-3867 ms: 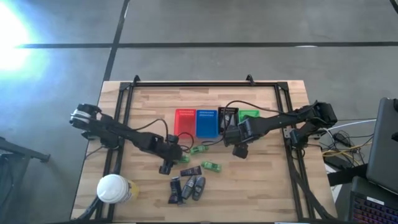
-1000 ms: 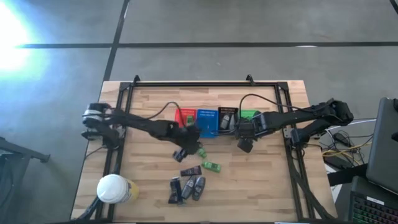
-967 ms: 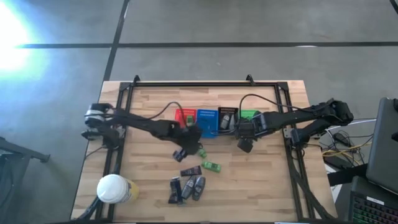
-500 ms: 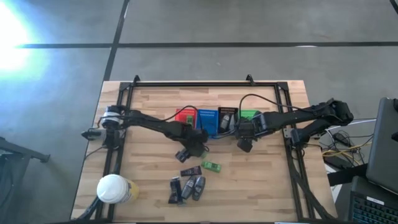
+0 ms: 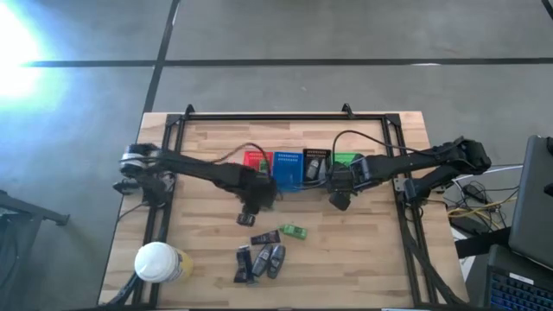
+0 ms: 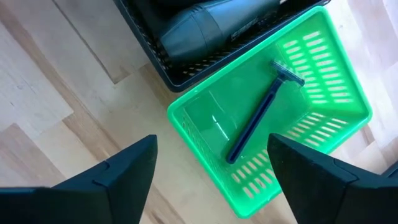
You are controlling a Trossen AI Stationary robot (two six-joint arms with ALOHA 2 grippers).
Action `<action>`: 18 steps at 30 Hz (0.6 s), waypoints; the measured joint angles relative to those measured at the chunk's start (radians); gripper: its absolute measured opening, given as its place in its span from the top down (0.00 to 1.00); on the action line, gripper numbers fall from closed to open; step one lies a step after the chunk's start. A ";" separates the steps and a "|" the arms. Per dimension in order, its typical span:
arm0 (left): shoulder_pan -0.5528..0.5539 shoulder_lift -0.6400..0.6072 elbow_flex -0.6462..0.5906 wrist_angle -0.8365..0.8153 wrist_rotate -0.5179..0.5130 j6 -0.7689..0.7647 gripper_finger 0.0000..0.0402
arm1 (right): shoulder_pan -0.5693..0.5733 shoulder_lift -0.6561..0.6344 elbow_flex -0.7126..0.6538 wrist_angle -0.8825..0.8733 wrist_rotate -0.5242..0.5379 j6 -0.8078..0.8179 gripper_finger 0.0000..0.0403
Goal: Pick & Place Travel size toiletries
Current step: Put the green shampoo into the red bin
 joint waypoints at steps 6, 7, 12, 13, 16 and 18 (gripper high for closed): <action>0.068 -0.188 -0.016 0.042 -0.295 -0.579 0.69 | 0.000 0.000 0.000 0.001 0.015 0.049 0.29; 0.104 -0.204 -0.028 0.048 -0.325 -0.664 0.69 | 0.000 0.000 0.000 0.000 0.016 0.057 0.29; 0.272 -0.212 -0.141 0.191 -0.253 -0.883 0.69 | 0.000 -0.001 0.000 0.008 0.008 0.122 0.25; 0.291 -0.208 -0.161 0.222 -0.220 -0.901 0.69 | 0.000 -0.001 0.000 0.011 -0.006 0.126 0.24; 0.307 -0.189 -0.212 0.237 -0.178 -0.961 0.65 | 0.004 -0.001 0.000 0.034 -0.059 0.129 0.22; 0.302 -0.177 -0.233 0.229 -0.174 -0.996 0.60 | 0.015 0.000 0.000 0.070 -0.092 0.108 0.20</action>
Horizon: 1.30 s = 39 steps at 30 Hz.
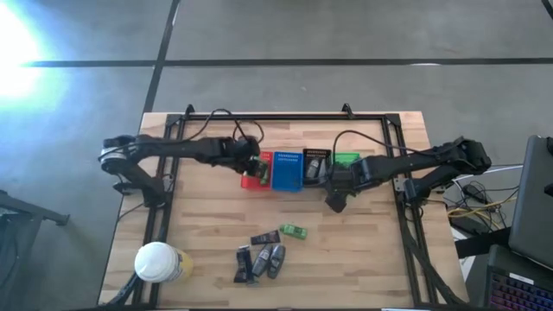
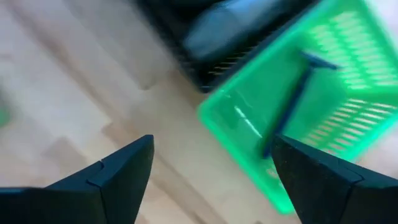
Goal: Pick & Place Travel size toiletries
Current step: Put the green shampoo into the red bin
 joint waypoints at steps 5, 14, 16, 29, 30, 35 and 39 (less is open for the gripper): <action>0.001 0.000 -0.022 0.002 -0.016 -0.032 0.45 | 0.044 0.006 0.000 0.135 -0.047 -0.124 0.15; -0.018 -0.110 0.010 0.044 -0.019 0.322 0.35 | 0.130 0.065 0.000 0.376 -0.122 -0.143 0.11; -0.052 -0.162 0.007 0.041 0.045 0.483 0.35 | 0.156 0.112 0.000 0.446 -0.161 -0.141 0.12; -0.160 -0.417 -0.200 0.033 0.187 0.678 0.35 | 0.237 0.480 0.233 0.437 -0.166 -0.088 0.11; -0.160 -0.433 -0.215 0.038 0.190 0.676 0.35 | 0.237 0.499 0.254 0.426 -0.158 -0.088 0.11; -0.161 -0.508 -0.283 0.061 0.221 0.669 0.35 | 0.237 0.605 0.320 0.355 -0.144 -0.097 0.14; -0.163 -0.565 -0.315 0.077 0.307 0.699 0.35 | 0.234 0.660 0.364 0.332 -0.166 -0.094 0.25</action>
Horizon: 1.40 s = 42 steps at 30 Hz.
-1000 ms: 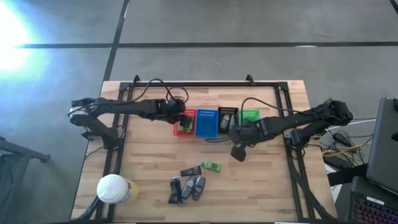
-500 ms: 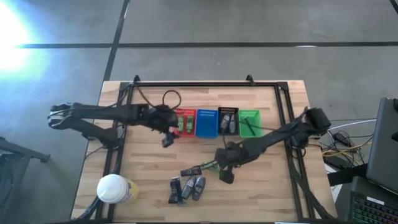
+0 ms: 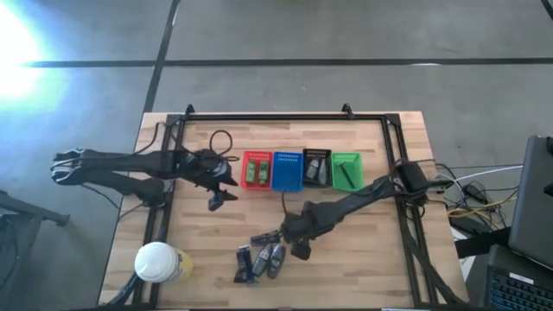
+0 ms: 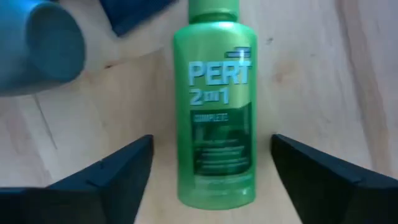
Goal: Pick & Place Travel size toiletries
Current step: Put the green shampoo into the red bin
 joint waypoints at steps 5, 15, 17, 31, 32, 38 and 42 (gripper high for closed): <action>-0.013 -0.066 -0.042 0.009 0.164 0.098 0.35 | -0.016 0.011 0.046 -0.045 -0.006 0.001 0.48; -0.047 -0.111 -0.057 0.110 0.075 0.197 0.35 | -0.129 -0.197 0.063 0.035 -0.050 0.086 0.72; -0.045 -0.120 -0.058 0.168 0.016 0.163 0.35 | -0.159 -0.251 0.062 0.057 -0.019 0.118 0.71; 0.138 -0.110 -0.057 0.756 0.059 -0.389 0.35 | -0.211 -0.439 0.071 0.293 0.263 0.052 0.67; 0.149 -0.092 -0.057 0.784 0.076 -0.411 0.35 | -0.213 -0.437 0.076 0.303 0.266 0.035 0.67; 0.157 0.033 -0.057 0.935 0.096 -0.480 0.35 | -0.235 -0.429 0.094 0.309 0.284 0.017 0.66; 0.157 0.103 -0.050 1.046 0.095 -0.484 0.35 | -0.244 -0.429 0.094 0.355 0.283 0.008 0.66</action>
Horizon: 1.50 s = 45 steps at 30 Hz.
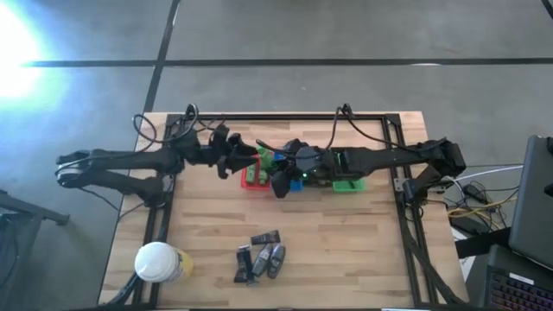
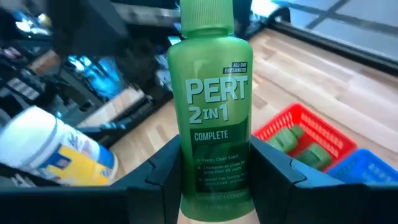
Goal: Pick & Place Travel size toiletries
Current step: Put the green shampoo into the red bin
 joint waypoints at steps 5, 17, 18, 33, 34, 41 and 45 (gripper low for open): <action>-0.002 0.078 0.022 0.119 0.016 0.023 0.35 | -0.001 -0.001 0.000 0.019 -0.016 0.015 0.65; -0.014 0.200 0.107 0.172 0.112 0.152 0.38 | -0.018 0.000 -0.002 0.054 -0.085 0.055 0.64; -0.014 0.202 0.110 0.170 0.113 0.160 0.40 | -0.019 0.000 -0.003 0.054 -0.085 0.059 0.64; 0.037 0.149 0.095 -0.107 0.022 0.350 0.64 | -0.025 -0.015 -0.004 -0.144 -0.080 0.069 0.51; 0.045 0.142 0.101 -0.171 -0.018 0.393 0.63 | -0.024 -0.021 -0.002 -0.183 -0.082 0.081 0.48; 0.139 0.200 0.184 -0.744 -0.208 0.195 0.59 | -0.020 -0.049 -0.004 -0.565 -0.001 0.292 0.32; 0.168 0.327 0.212 -0.808 -0.186 0.074 0.61 | -0.025 -0.050 -0.006 -0.622 0.023 0.363 0.25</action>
